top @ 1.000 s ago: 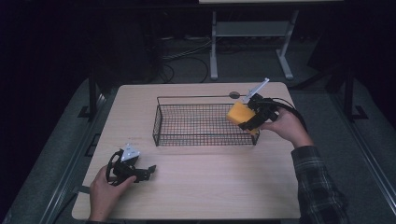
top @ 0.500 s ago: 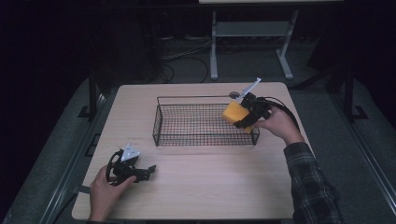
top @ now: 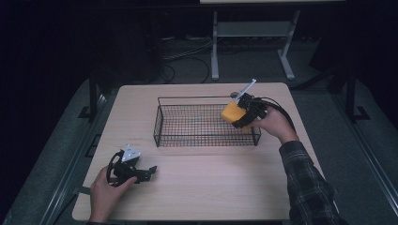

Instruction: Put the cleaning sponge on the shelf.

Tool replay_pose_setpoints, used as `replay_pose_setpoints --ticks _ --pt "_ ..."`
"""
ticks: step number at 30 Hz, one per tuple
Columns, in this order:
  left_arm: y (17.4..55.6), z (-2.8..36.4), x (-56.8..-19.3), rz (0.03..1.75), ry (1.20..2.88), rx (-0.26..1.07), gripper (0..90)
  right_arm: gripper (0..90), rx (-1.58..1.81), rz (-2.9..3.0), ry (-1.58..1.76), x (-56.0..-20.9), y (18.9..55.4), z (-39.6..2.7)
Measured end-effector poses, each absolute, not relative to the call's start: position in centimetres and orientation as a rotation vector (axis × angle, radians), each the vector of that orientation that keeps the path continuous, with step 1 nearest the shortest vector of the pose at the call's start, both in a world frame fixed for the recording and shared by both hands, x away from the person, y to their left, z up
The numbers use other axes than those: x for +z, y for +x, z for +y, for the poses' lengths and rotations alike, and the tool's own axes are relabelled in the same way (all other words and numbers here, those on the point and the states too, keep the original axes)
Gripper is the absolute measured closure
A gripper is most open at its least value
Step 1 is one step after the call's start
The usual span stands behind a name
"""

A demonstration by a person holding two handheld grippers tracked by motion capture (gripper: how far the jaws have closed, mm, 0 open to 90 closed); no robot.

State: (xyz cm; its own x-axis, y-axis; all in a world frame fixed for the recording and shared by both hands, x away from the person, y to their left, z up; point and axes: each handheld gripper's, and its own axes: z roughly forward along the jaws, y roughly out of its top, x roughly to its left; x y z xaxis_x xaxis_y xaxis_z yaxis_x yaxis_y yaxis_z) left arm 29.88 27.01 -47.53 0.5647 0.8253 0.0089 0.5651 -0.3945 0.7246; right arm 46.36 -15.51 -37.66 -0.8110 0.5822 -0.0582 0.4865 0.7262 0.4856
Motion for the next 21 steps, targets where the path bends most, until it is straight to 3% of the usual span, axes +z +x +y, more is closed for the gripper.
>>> replay_pose_setpoints --ticks 21 --pt "29.9 27.0 -47.5 1.108 2.111 0.487 12.5 22.4 0.614 2.759 0.876 -40.0 47.7 -15.0"
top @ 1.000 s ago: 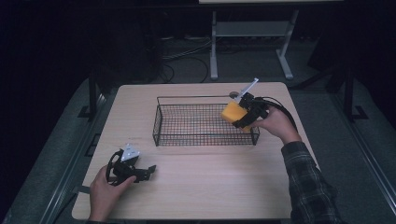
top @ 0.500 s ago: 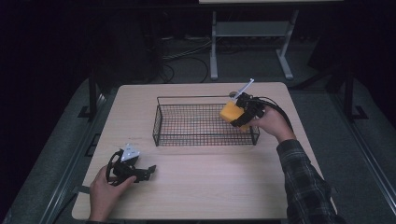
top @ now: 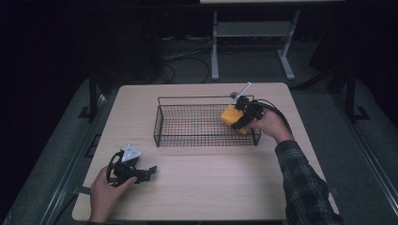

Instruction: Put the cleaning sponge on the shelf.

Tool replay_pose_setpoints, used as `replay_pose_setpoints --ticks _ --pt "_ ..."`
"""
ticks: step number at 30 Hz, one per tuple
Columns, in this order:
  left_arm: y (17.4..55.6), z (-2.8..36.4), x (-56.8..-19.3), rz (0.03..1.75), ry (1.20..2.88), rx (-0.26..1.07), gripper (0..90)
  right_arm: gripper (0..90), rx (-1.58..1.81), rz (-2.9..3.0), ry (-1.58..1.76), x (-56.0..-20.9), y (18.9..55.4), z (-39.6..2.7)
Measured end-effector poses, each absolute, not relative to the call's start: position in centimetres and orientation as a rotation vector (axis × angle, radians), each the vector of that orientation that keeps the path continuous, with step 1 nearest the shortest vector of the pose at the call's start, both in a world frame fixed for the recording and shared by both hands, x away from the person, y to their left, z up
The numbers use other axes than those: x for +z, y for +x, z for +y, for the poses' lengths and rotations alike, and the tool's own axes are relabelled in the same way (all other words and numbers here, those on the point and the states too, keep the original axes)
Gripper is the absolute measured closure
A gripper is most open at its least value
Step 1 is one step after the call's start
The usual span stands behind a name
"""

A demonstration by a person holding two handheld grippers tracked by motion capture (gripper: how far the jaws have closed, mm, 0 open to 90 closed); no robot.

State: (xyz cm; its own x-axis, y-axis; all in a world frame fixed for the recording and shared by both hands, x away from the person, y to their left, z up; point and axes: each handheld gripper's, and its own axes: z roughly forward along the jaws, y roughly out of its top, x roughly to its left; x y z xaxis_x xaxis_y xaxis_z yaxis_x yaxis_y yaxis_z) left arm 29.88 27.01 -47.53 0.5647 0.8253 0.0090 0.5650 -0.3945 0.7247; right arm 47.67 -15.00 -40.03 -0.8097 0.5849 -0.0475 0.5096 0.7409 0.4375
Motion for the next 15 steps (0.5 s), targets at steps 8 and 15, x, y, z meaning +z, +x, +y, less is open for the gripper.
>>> replay_pose_setpoints --ticks 8,15 --pt "29.9 27.0 -47.5 1.108 2.111 0.487 12.5 22.4 0.6 2.781 0.883 -41.1 47.9 -14.9" --pt "29.9 27.0 -47.5 1.108 2.111 0.487 12.5 22.4 0.582 2.794 0.887 -41.6 47.9 -14.9"
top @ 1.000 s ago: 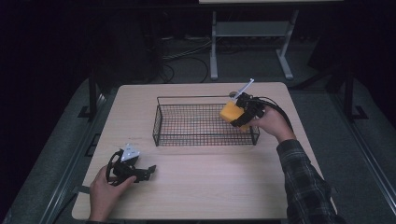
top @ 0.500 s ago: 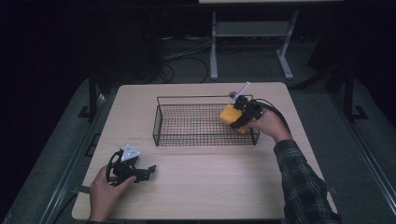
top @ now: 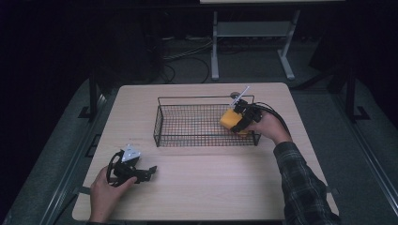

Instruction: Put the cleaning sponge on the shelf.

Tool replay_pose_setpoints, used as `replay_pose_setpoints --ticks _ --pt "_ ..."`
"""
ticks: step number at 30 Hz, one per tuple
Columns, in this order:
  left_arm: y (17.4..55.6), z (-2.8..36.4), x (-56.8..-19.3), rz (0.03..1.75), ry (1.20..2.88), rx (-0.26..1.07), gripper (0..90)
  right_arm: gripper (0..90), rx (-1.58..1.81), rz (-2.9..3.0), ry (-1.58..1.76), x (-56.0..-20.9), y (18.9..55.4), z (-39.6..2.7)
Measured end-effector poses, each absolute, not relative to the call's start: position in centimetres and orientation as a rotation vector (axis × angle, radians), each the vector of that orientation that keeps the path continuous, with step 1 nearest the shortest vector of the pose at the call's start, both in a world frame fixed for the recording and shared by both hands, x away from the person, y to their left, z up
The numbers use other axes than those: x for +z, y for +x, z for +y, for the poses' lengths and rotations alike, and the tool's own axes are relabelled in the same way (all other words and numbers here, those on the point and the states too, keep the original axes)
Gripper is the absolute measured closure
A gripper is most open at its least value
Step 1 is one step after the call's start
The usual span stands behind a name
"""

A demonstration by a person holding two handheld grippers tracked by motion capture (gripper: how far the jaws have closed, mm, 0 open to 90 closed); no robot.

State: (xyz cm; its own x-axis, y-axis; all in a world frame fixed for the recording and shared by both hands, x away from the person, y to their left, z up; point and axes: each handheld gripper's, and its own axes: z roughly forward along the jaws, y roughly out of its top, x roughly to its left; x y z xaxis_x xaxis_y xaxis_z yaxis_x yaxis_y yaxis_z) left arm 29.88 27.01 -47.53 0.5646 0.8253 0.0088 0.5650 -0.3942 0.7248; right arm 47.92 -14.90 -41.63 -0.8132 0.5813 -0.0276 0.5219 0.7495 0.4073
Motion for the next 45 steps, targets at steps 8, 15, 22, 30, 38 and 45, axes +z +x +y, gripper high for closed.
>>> replay_pose_setpoints --ticks 8,15,22,30,38,45 --pt "29.9 27.0 -47.5 1.108 2.111 0.487 12.5 22.4 0.567 2.803 0.89 -42.0 48.0 -14.8" --pt "29.9 27.0 -47.5 1.108 2.111 0.487 12.5 22.1 0.555 2.81 0.887 -42.1 48.0 -14.7" --pt "29.9 27.0 -47.5 1.108 2.111 0.487 12.5 18.8 0.549 2.814 0.897 -42.1 47.9 -14.7" --pt "29.9 27.0 -47.5 1.108 2.111 0.487 12.6 18.7 0.575 2.804 0.914 -41.6 47.8 -14.9" --pt "29.9 27.0 -47.5 1.108 2.111 0.487 12.5 17.6 0.645 2.774 0.935 -39.9 47.2 -15.7" --pt "29.9 27.0 -47.5 1.108 2.111 0.487 12.6 14.8 0.67 2.746 0.954 -38.3 46.2 -16.5"
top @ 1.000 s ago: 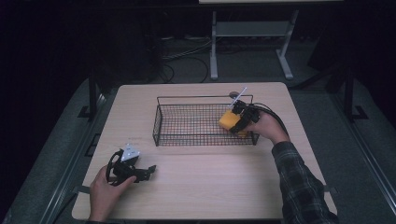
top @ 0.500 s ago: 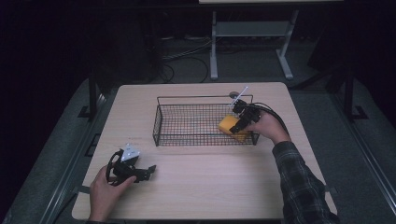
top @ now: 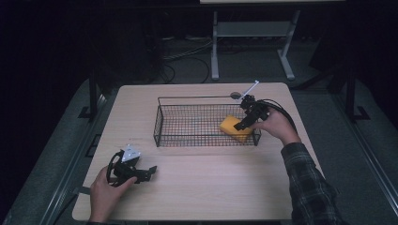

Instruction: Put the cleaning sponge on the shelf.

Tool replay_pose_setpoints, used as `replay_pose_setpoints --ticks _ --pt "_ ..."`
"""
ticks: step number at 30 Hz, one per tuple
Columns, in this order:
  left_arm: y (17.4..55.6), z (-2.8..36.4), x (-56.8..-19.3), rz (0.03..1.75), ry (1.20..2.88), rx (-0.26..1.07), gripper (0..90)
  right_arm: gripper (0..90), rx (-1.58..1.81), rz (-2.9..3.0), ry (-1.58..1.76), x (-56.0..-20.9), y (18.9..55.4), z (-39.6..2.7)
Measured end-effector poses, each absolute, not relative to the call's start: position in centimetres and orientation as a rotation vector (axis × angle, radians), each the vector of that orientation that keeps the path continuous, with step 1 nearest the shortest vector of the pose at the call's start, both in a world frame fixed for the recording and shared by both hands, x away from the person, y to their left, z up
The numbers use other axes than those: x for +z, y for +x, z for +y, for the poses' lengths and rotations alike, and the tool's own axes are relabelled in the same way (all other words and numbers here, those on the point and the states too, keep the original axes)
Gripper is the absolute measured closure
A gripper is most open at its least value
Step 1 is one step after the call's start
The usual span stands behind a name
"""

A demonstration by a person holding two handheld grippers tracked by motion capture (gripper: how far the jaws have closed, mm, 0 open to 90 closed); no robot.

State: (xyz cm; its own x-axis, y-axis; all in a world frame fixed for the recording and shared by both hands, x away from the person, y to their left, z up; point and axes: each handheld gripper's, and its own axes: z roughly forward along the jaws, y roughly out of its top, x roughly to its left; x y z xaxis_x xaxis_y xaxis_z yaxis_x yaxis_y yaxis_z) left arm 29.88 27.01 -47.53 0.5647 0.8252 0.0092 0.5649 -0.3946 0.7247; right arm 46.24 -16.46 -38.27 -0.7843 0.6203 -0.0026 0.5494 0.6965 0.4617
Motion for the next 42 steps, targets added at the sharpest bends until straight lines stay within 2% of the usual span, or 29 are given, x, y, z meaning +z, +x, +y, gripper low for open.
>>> replay_pose_setpoints --ticks 15,42 --pt "29.9 27.0 -47.5 1.108 2.111 0.488 12.6 12.1 0.737 2.693 0.969 -36.3 43.9 -18.4" --pt "29.9 27.0 -47.5 1.108 2.111 0.487 12.6 10.2 0.805 2.603 1.007 -37.6 37.6 -22.7"
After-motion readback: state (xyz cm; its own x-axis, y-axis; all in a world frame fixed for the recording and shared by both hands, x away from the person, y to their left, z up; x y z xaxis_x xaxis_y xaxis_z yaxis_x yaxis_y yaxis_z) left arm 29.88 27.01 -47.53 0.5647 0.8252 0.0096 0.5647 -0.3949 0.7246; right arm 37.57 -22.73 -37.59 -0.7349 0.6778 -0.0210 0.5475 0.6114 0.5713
